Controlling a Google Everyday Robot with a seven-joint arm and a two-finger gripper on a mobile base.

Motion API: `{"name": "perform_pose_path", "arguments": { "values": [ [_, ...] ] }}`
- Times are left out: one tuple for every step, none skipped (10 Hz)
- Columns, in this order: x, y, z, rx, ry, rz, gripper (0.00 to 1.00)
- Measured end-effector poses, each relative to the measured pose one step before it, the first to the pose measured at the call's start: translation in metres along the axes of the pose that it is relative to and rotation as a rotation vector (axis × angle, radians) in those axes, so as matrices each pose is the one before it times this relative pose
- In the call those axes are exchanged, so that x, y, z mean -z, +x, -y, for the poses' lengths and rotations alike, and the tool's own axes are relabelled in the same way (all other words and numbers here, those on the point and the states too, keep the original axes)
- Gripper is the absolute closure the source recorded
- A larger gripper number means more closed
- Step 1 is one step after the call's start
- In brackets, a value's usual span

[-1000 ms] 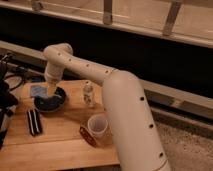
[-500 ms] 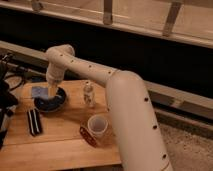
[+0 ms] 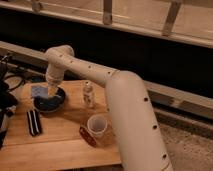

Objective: Place the white sponge in the ceramic bowl

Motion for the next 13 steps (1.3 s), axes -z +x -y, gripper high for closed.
{"name": "perform_pose_path", "arguments": {
  "values": [
    [-0.00055,-0.00271,0.00142,0.00187,0.00137,0.00183,0.21],
    [-0.00476,-0.00571,0.00428,0.00303,-0.00073,0.00058,0.21],
    [-0.0022,-0.00508,0.00268,0.0035,-0.00129,0.00019,0.21],
    [0.0003,0.00045,-0.00081,0.00046,-0.00159,-0.00123,0.21],
    [0.00181,0.00306,-0.00339,0.00093,0.00036,-0.00105,0.21],
    [0.00224,0.0038,-0.00242,-0.00001,0.00286,0.00082,0.21],
    [0.00013,-0.0013,0.00053,0.0024,0.00156,0.00192,0.21],
    [-0.00126,-0.00325,0.00036,0.00563,-0.00073,0.00128,0.18],
    [0.00021,-0.00006,-0.00078,0.00192,-0.00071,0.00058,0.08],
    [0.00083,0.00121,-0.00052,-0.0001,0.00065,-0.00085,0.02],
    [0.00164,0.0018,-0.00052,-0.00099,0.00203,0.00018,0.0],
    [0.00112,0.00031,-0.0006,0.00317,0.00165,0.00104,0.0],
    [-0.0003,0.00023,-0.00104,0.00329,-0.00105,0.00028,0.0]
  ]
}}
